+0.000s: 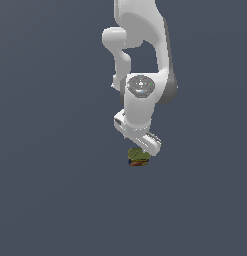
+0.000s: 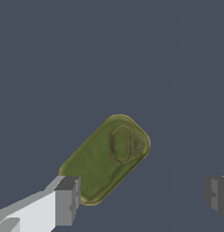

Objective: Pick up the object and move it to a goal position.

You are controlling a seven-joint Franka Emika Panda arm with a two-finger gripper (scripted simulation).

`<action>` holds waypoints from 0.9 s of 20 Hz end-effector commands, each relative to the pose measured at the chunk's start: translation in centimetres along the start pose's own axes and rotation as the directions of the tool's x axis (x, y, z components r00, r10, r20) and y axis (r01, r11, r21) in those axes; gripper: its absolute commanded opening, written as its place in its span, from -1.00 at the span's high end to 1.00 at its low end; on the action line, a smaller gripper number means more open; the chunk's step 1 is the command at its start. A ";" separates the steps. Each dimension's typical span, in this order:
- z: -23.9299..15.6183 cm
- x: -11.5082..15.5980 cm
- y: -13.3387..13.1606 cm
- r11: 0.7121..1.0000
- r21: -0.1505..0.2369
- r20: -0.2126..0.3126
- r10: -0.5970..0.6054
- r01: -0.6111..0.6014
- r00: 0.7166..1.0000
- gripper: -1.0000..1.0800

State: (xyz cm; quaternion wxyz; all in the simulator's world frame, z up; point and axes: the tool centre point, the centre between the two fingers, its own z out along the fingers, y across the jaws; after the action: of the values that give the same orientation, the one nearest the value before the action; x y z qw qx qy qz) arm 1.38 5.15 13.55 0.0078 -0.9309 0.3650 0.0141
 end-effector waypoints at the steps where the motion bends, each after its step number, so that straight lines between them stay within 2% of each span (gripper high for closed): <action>1: 0.2 0.0 -0.2 0.998 0.000 -0.002 0.067 -0.067 0.998 -0.92; 9: 1.0 0.0 -1.0 0.963 0.001 -0.008 0.270 -0.270 0.963 -0.92; 13: 1.4 0.0 -1.3 0.930 0.003 -0.012 0.368 -0.368 0.930 -0.92; 18: 1.8 0.0 -1.8 0.875 0.007 -0.017 0.484 -0.484 0.875 -0.92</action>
State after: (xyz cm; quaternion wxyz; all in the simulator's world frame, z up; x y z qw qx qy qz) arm 2.47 6.42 11.87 0.0021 -0.8218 0.5698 0.0076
